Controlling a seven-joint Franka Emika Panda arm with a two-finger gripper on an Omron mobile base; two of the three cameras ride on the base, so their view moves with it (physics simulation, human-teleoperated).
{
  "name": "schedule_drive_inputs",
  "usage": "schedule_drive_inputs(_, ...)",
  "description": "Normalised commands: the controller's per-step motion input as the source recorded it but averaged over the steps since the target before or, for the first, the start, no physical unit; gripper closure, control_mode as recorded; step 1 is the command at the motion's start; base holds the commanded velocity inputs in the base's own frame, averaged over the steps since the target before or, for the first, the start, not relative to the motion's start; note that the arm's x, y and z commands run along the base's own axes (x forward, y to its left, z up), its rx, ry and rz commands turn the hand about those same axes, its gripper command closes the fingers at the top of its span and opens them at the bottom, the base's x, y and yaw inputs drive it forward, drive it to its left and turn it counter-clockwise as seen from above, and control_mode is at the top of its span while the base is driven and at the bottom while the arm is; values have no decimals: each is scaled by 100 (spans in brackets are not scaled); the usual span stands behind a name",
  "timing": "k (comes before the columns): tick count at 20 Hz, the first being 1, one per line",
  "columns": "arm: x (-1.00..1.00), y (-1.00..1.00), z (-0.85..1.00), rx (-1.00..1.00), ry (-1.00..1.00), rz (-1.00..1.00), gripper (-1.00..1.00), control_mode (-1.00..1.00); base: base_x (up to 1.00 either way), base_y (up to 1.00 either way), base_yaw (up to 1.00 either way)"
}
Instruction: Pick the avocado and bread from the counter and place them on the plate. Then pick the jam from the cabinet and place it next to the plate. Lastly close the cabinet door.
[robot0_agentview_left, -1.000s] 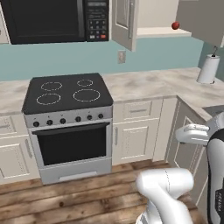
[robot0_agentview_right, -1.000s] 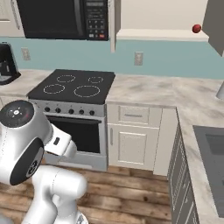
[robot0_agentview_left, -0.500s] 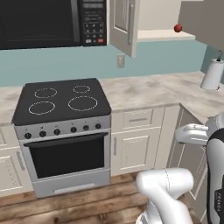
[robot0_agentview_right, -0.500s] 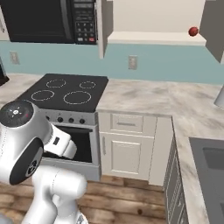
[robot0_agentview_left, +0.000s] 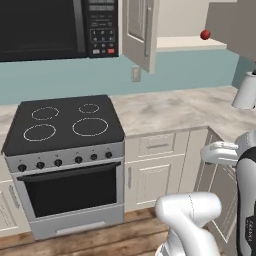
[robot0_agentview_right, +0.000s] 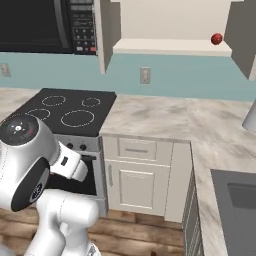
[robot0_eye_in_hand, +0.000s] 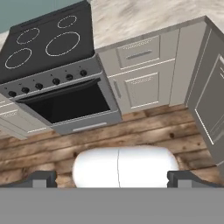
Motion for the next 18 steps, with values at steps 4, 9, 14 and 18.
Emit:
schedule_drive_inputs(4, 0, 0, 0, 0, 0, 0, -100, 100, 37, -35, 0)
schedule_drive_inputs(9, 0, 0, 0, 0, 0, 0, -100, 100, 32, -40, -2)
schedule_drive_inputs(14, 0, 0, 0, 0, 0, 0, -100, 100, 42, -31, -1)
schedule_drive_inputs(18, 0, 0, 0, 0, 0, 0, -100, 100, 49, -22, 0)
